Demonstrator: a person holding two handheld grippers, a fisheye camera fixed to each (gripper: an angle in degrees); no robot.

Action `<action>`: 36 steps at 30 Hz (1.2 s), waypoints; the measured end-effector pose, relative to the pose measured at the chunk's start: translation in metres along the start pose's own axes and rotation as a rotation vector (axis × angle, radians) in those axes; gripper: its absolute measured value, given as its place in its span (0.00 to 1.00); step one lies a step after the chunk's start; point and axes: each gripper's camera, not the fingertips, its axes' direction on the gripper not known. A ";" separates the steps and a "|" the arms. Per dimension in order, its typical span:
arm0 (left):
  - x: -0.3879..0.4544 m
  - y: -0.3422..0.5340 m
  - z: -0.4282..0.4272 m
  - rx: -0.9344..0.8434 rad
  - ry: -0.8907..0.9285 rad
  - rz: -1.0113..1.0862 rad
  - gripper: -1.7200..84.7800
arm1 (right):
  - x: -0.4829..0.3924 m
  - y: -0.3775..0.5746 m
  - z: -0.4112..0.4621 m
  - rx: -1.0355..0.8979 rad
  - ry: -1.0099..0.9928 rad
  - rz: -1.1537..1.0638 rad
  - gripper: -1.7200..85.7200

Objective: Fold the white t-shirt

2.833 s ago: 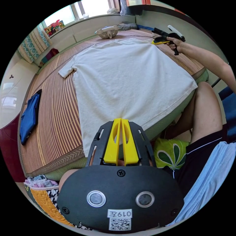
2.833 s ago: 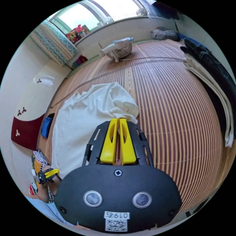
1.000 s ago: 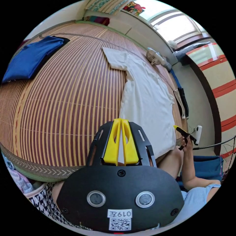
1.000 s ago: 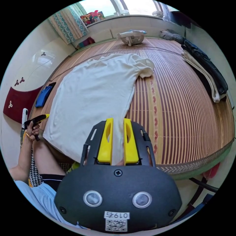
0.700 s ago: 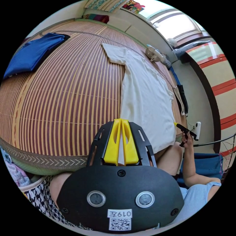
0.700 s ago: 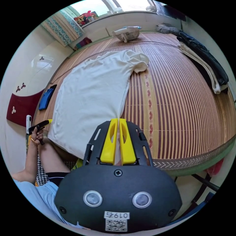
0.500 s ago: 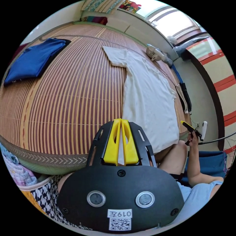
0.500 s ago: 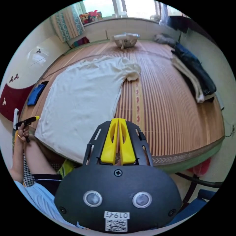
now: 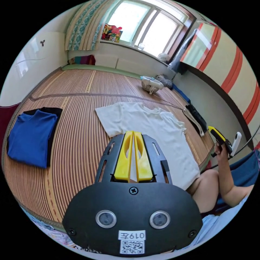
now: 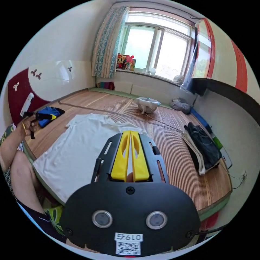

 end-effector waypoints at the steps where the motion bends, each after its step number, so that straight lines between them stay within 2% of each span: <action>1: -0.002 -0.007 0.004 0.009 -0.005 -0.006 0.04 | 0.005 -0.005 0.005 0.007 0.001 0.022 0.01; 5: -0.014 -0.054 0.047 0.031 -0.083 -0.053 0.06 | 0.041 -0.025 0.063 -0.008 -0.002 0.169 0.01; 8: -0.043 -0.084 0.093 -0.044 -0.174 -0.147 0.09 | 0.047 -0.017 0.104 -0.110 -0.044 0.217 0.01; 11: -0.077 -0.114 0.134 -0.089 -0.180 -0.220 0.13 | 0.021 -0.020 0.127 -0.201 0.082 0.055 0.01; 12: -0.083 -0.128 0.147 -0.091 -0.189 -0.210 0.14 | 0.006 -0.020 0.132 -0.208 0.193 -0.046 0.01; 15: -0.088 -0.166 0.184 -0.147 -0.224 -0.141 0.15 | -0.020 -0.018 0.144 -0.202 0.311 -0.199 0.01; 20: -0.079 -0.204 0.241 -0.325 -0.288 -0.032 0.12 | -0.019 -0.022 0.166 -0.230 0.272 -0.200 0.01; 22: -0.069 -0.209 0.252 -0.342 -0.340 0.010 0.10 | -0.012 -0.021 0.175 -0.244 0.262 -0.192 0.01; 25: -0.052 -0.216 0.269 -0.387 -0.331 0.087 0.06 | 0.017 -0.025 0.184 -0.248 0.182 -0.090 0.01; 27: -0.038 -0.221 0.278 -0.419 -0.373 0.173 0.05 | 0.048 -0.032 0.193 -0.266 0.059 0.050 0.01; 29: -0.038 -0.227 0.276 -0.414 -0.408 0.152 0.04 | 0.065 -0.041 0.205 -0.262 0.020 0.084 0.01; 32: -0.050 -0.232 0.265 -0.368 -0.439 0.091 0.04 | 0.081 -0.071 0.226 -0.226 0.100 0.048 0.01; 36: -0.056 -0.229 0.275 -0.394 -0.391 0.109 0.06 | 0.093 -0.116 0.280 -0.256 -0.055 0.048 0.02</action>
